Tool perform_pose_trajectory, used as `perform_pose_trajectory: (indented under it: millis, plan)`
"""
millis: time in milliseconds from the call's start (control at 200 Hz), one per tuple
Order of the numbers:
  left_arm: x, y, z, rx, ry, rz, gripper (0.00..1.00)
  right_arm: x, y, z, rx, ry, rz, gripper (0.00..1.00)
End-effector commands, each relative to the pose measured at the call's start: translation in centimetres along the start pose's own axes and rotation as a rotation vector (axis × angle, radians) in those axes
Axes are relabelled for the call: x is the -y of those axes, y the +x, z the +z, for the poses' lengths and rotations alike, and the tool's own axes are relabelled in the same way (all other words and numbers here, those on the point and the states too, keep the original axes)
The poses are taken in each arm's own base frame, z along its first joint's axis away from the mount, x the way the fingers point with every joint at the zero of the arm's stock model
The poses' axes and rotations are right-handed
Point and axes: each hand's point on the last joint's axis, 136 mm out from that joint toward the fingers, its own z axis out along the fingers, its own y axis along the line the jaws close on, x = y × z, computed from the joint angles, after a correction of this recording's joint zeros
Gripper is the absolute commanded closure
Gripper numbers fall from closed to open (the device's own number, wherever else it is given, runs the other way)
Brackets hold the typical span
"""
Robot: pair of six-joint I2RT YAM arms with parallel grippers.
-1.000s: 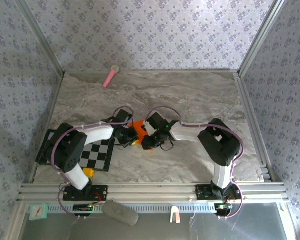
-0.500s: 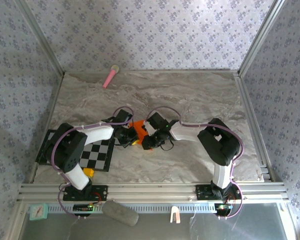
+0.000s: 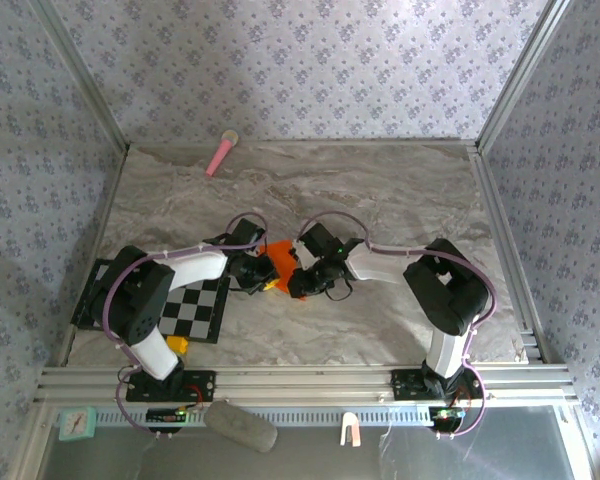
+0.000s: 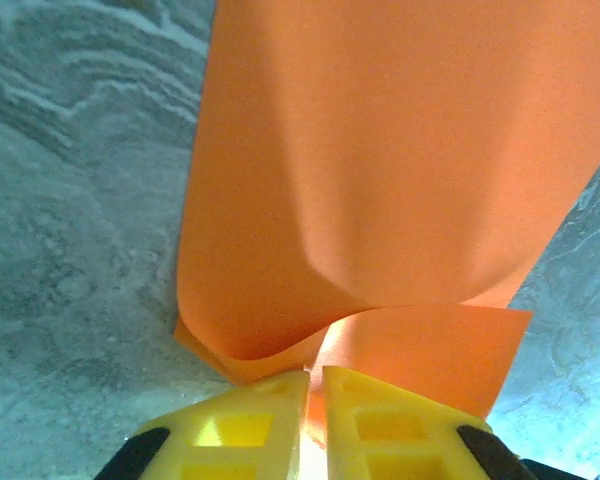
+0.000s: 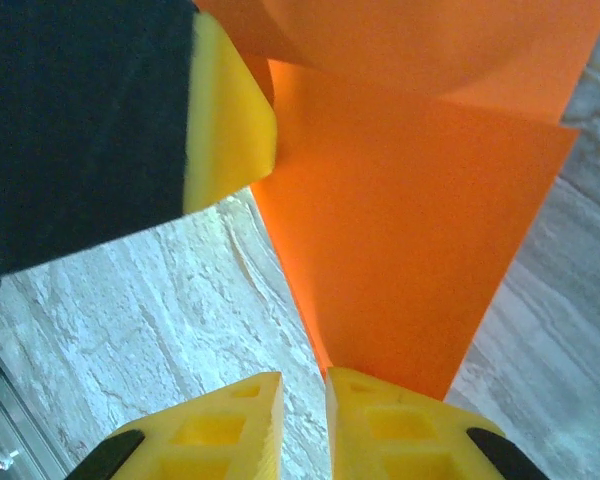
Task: Fold a paper plane with a square sheet of paper (pick it up from the middle)
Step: Third fold the triangle at the center of the table.
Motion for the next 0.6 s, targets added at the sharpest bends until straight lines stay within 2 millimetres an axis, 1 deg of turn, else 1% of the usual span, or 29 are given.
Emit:
perform_pose_trajectory:
  millis: [0,245,460,595]
  plan:
    - [-1.6,0.3,0.6,-0.014,-0.063,-0.002,0.83,0.3,1.4,0.1,-0.048,0.003,0.041,0.81]
    - [-1.5,0.4,0.6,-0.017,-0.057,0.001,0.79,0.5,2.0,0.8,-0.073,0.0,0.051,0.81]
    - [-0.9,0.4,0.5,-0.016,-0.032,0.007,0.75,0.8,2.5,1.2,-0.097,0.0,0.064,0.81]
    - [-0.5,0.3,0.3,-0.014,-0.019,0.01,0.73,0.9,2.6,1.3,-0.103,0.004,0.068,0.81]
